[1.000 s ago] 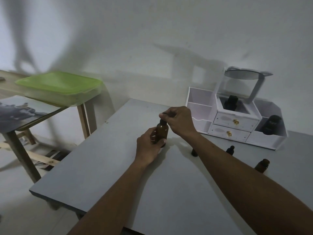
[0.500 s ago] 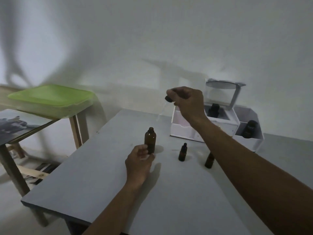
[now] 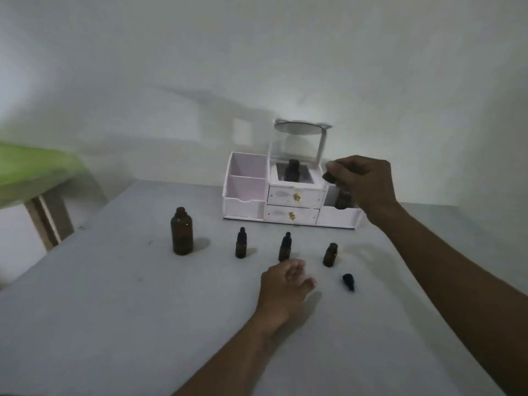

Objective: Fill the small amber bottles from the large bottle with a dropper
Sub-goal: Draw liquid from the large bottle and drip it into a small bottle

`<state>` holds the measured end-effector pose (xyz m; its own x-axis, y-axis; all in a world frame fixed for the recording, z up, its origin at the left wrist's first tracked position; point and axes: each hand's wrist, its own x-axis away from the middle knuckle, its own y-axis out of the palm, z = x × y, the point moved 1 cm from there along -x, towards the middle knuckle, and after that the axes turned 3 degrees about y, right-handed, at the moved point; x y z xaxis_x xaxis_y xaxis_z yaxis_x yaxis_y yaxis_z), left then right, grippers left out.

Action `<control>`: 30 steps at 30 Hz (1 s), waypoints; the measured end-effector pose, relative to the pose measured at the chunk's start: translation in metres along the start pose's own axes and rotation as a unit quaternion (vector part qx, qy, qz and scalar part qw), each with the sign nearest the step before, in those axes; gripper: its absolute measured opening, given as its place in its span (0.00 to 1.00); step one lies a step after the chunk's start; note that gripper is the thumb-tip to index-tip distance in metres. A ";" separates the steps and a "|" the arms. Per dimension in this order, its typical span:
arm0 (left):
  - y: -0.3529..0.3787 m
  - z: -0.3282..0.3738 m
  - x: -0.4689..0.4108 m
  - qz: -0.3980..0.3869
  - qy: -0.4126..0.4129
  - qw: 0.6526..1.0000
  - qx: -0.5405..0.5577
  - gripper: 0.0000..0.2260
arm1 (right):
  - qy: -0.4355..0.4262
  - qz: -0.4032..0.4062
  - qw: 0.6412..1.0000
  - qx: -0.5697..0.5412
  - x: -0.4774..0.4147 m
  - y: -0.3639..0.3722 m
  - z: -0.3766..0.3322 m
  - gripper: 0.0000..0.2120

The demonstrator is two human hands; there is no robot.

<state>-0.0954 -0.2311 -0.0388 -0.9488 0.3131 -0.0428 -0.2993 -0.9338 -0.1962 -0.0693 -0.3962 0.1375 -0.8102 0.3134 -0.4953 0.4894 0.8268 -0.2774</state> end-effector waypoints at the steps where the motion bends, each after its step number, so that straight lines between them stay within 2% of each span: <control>1: 0.009 0.002 -0.005 -0.002 0.005 1.000 -0.001 0.20 | 0.008 0.003 1.000 0.003 0.002 -0.010 0.008 0.03; 6: 0.044 0.007 -0.035 -0.002 0.019 1.000 -0.022 0.30 | 0.019 0.017 0.999 0.031 0.010 -0.041 0.045 0.04; 11: 0.058 0.009 -0.058 0.016 0.041 0.998 -0.053 0.31 | 0.021 0.030 0.996 0.084 0.010 -0.052 0.070 0.04; 20: 0.064 0.006 -0.073 0.035 0.089 0.992 -0.085 0.28 | 0.028 0.020 0.997 0.075 0.011 -0.047 0.082 0.03; 26: 0.066 0.006 -0.076 0.036 0.108 0.987 -0.110 0.19 | 0.027 0.014 0.995 0.093 0.010 -0.044 0.087 0.01; 30: 0.068 0.006 -0.077 0.037 0.112 0.986 -0.120 0.17 | 0.018 0.015 0.993 0.118 0.011 -0.042 0.090 0.03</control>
<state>-0.0430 -0.3193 -0.0431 -0.9130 0.3002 -0.2762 -0.1713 -0.8966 -0.4085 -0.0695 -0.4693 0.0692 -0.8034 0.3550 -0.4780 0.5713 0.6861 -0.4505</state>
